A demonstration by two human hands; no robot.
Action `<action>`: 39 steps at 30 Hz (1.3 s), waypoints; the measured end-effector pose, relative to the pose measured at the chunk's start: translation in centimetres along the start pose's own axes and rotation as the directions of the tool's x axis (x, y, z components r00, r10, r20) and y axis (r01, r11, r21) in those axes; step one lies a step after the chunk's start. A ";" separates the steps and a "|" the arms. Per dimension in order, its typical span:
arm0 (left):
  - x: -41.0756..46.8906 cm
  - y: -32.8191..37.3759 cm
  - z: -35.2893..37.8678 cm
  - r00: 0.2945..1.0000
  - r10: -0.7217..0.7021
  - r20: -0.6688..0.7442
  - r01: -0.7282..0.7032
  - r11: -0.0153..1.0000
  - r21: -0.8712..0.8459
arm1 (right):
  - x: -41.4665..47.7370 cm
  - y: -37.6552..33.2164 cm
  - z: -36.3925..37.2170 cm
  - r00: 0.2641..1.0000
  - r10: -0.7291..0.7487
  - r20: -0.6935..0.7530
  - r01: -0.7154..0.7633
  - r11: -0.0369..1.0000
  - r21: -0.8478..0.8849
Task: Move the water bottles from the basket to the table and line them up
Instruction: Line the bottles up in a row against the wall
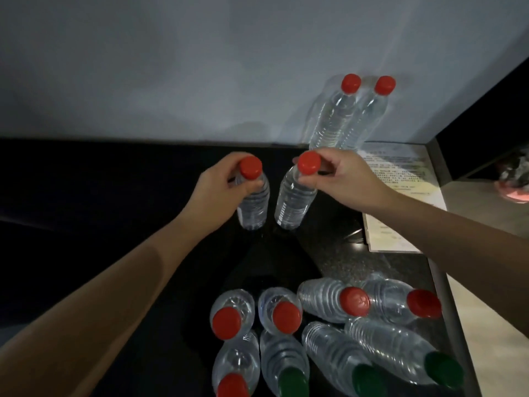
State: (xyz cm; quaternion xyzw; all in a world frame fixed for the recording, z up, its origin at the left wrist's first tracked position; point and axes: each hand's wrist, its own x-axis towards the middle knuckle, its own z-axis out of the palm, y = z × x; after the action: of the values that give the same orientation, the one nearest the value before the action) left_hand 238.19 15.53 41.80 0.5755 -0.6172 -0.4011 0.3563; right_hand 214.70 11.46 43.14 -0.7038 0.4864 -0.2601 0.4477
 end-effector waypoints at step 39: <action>4.7 -10.8 8.7 0.987 -0.143 0.078 0.133 0.984 0.117 | 1.9 14.8 5.5 0.981 0.168 -0.099 -0.165 0.985 0.047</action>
State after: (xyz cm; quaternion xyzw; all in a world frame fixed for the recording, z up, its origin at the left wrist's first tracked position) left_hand 234.55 11.45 28.28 0.6180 -0.6120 -0.4142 0.2682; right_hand 213.18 9.93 27.35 -0.6376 0.5609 -0.2668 0.4557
